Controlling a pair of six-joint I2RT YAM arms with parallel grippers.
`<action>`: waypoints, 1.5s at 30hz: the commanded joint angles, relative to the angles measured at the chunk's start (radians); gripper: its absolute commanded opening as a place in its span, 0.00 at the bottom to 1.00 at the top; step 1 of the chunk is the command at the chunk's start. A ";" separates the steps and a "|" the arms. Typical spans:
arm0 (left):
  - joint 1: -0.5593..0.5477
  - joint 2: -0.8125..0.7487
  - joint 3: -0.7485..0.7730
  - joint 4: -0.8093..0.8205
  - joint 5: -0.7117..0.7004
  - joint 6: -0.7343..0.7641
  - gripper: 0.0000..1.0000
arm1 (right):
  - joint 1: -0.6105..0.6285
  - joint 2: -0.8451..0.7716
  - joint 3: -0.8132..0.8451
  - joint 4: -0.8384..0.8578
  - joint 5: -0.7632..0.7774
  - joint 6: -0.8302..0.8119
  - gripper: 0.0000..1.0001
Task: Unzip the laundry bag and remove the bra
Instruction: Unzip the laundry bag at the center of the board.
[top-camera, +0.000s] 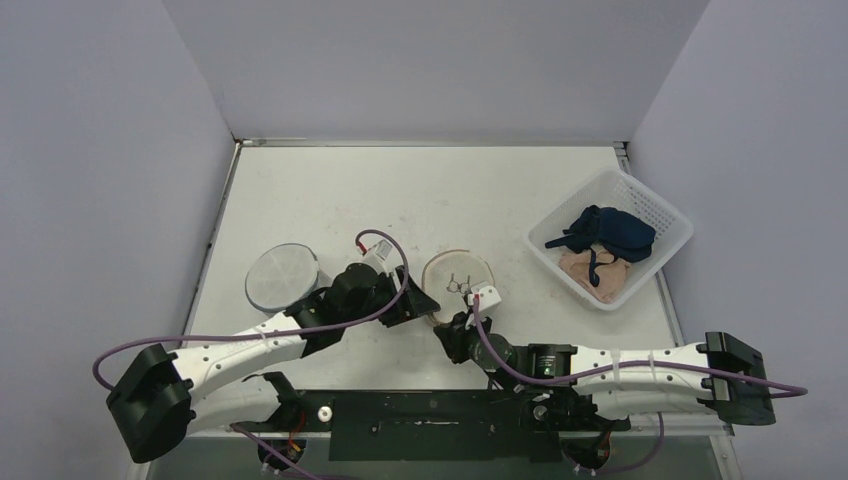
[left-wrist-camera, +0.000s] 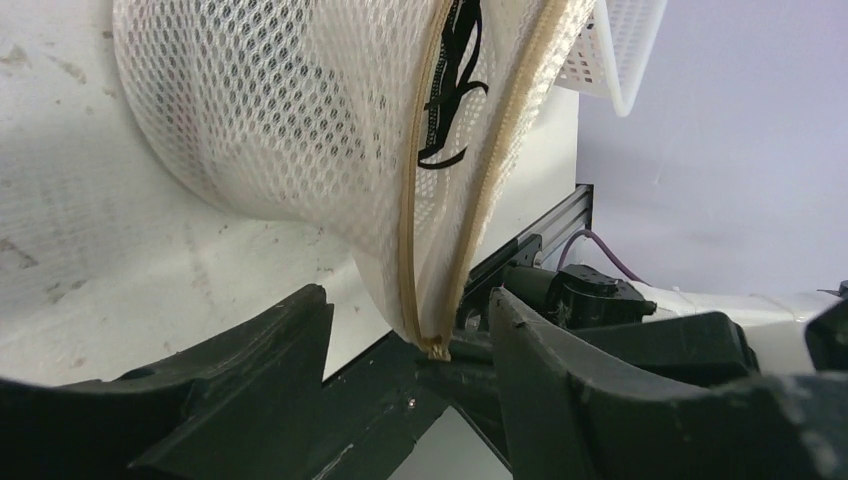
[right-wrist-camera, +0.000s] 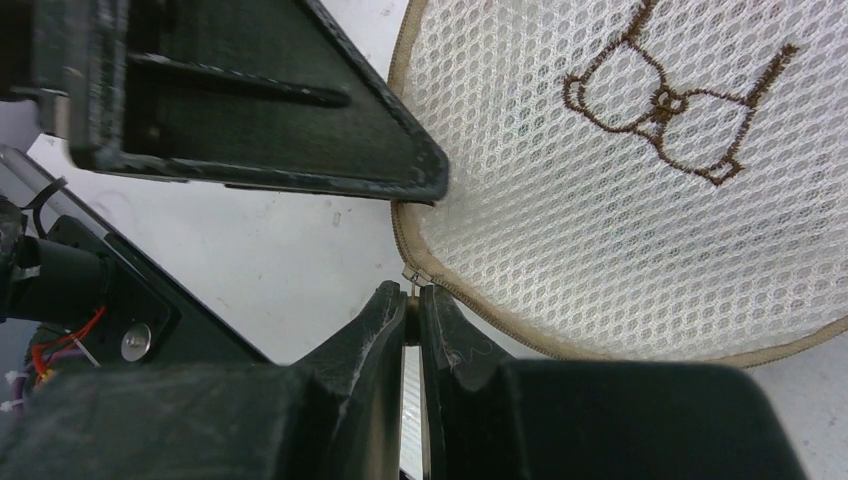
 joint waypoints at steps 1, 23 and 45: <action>-0.013 0.059 0.028 0.146 -0.021 -0.011 0.54 | 0.009 -0.002 0.057 0.026 -0.001 -0.003 0.05; 0.029 0.073 0.035 0.157 0.005 0.028 0.00 | 0.010 -0.125 0.047 -0.251 0.113 0.084 0.05; 0.144 0.385 0.430 0.026 0.372 0.243 0.00 | 0.014 -0.181 0.087 -0.220 0.086 -0.010 0.05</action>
